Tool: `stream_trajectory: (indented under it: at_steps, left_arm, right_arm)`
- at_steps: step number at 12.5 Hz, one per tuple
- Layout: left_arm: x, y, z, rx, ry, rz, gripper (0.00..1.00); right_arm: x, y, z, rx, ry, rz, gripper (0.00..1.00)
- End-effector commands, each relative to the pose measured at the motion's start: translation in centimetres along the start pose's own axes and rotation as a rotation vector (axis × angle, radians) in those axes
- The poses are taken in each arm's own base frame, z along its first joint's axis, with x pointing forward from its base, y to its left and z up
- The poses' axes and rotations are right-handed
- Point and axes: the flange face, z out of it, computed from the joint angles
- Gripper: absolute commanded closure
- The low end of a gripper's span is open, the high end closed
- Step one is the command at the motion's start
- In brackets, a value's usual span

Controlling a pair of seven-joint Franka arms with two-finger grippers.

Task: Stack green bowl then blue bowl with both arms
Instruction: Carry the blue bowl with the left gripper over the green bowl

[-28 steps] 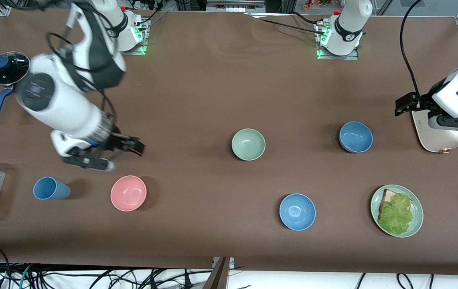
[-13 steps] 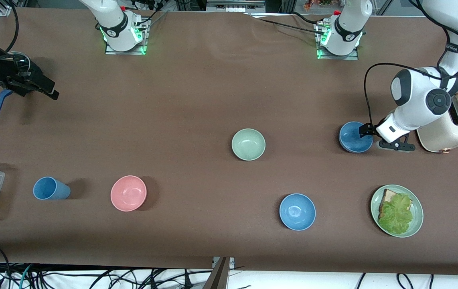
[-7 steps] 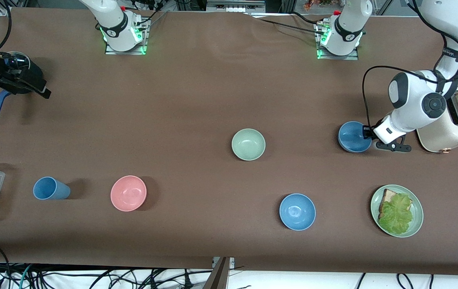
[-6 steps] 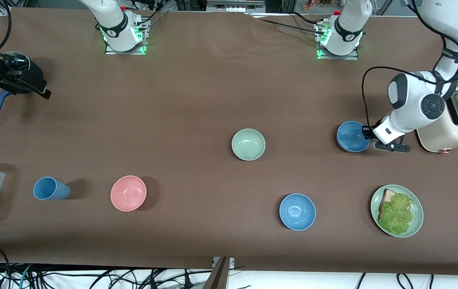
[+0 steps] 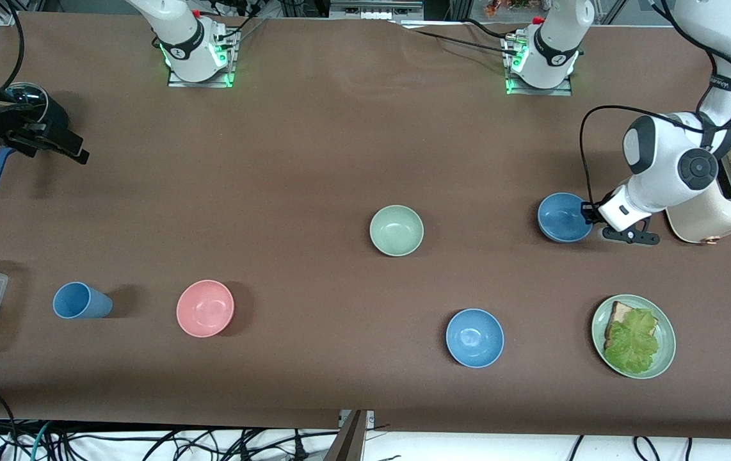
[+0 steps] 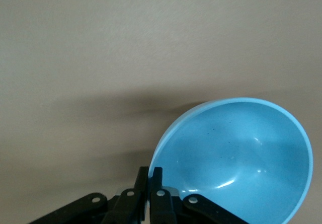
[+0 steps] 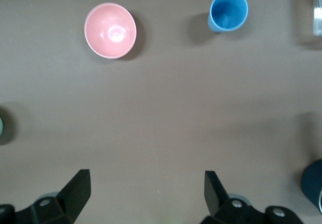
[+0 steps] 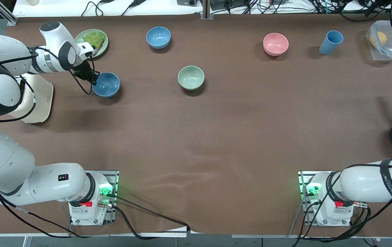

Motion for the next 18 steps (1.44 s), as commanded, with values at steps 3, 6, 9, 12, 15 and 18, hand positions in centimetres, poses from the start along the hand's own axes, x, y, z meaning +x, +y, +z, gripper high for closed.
stream_trajectory:
  at_steps: [3,6,9,12,15,18]
  left_arm:
    - [4.5,6.2,-9.1,-0.107,-0.03,-0.013,1.0]
    - [6.4,14.6,-10.5,-0.132,-0.018,-0.111,1.0]
    - [9.5,23.4,-10.8,-0.168,-0.013,-0.207,1.0]
    - [11.9,31.3,-8.9,-0.191,-0.028,-0.277,1.0]
    - [11.5,36.5,-5.8,-0.184,-0.06,-0.304,1.0]
    - [11.2,37.1,-3.4,-0.129,-0.059,-0.27,1.0]
  right_arm:
    - [0.2,2.2,0.6,-0.007,-0.043,0.042,0.0]
    - [0.2,2.3,0.8,-0.008,-0.046,0.044,0.0]
    - [0.2,2.3,0.9,-0.008,-0.048,0.044,0.0]
    - [0.2,2.3,0.9,-0.008,-0.048,0.042,0.0]
    - [0.2,2.3,1.0,-0.008,-0.049,0.042,0.0]
    - [0.3,2.3,1.1,-0.009,-0.051,0.042,0.0]
